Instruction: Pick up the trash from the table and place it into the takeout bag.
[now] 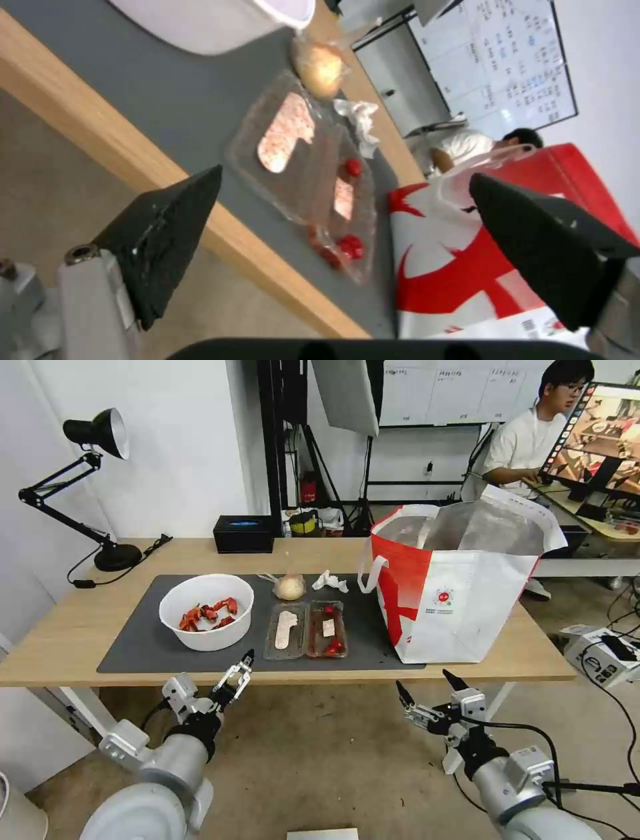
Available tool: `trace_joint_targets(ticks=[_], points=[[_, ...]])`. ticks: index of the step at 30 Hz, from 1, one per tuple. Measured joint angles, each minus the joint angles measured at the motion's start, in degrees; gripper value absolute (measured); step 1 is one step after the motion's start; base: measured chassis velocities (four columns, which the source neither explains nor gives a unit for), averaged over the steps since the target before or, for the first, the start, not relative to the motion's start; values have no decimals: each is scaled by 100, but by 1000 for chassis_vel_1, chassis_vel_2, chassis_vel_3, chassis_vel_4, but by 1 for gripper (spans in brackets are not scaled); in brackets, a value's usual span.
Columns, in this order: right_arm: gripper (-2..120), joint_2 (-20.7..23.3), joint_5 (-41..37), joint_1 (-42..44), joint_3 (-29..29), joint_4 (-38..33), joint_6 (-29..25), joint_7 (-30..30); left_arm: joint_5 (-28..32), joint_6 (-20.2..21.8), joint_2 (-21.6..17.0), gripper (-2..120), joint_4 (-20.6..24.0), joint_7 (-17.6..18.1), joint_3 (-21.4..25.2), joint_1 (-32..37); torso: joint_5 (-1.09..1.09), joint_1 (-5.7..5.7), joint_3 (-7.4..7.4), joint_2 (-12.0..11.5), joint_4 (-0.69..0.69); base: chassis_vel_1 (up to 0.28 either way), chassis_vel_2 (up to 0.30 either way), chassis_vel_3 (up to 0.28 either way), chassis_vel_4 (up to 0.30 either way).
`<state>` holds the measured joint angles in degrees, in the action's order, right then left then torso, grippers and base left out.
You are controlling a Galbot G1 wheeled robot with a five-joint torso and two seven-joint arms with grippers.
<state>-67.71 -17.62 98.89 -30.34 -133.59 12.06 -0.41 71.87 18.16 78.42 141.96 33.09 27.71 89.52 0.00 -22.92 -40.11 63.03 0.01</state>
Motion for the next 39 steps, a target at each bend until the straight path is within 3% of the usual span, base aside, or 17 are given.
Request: trace_joint_targets(ticks=[4,23,39], points=[[100,-64,15,-18,75,14,0,62,460,-91,-2,100,-230,249,-169,-397,0,0,0,0,0,0,0,0,0],[100,-184,288,-12,104,112,2,118,997,-205,-267,100,-1278,649,-885,-1732,0,0,0,0,-1,0,0,0,0],[100,-257,438,-48,141,341,-42,119,1072,-31,-89,100,-1616,922,-1268,-1991,0,0,0,0,-1,0,0,0,0]])
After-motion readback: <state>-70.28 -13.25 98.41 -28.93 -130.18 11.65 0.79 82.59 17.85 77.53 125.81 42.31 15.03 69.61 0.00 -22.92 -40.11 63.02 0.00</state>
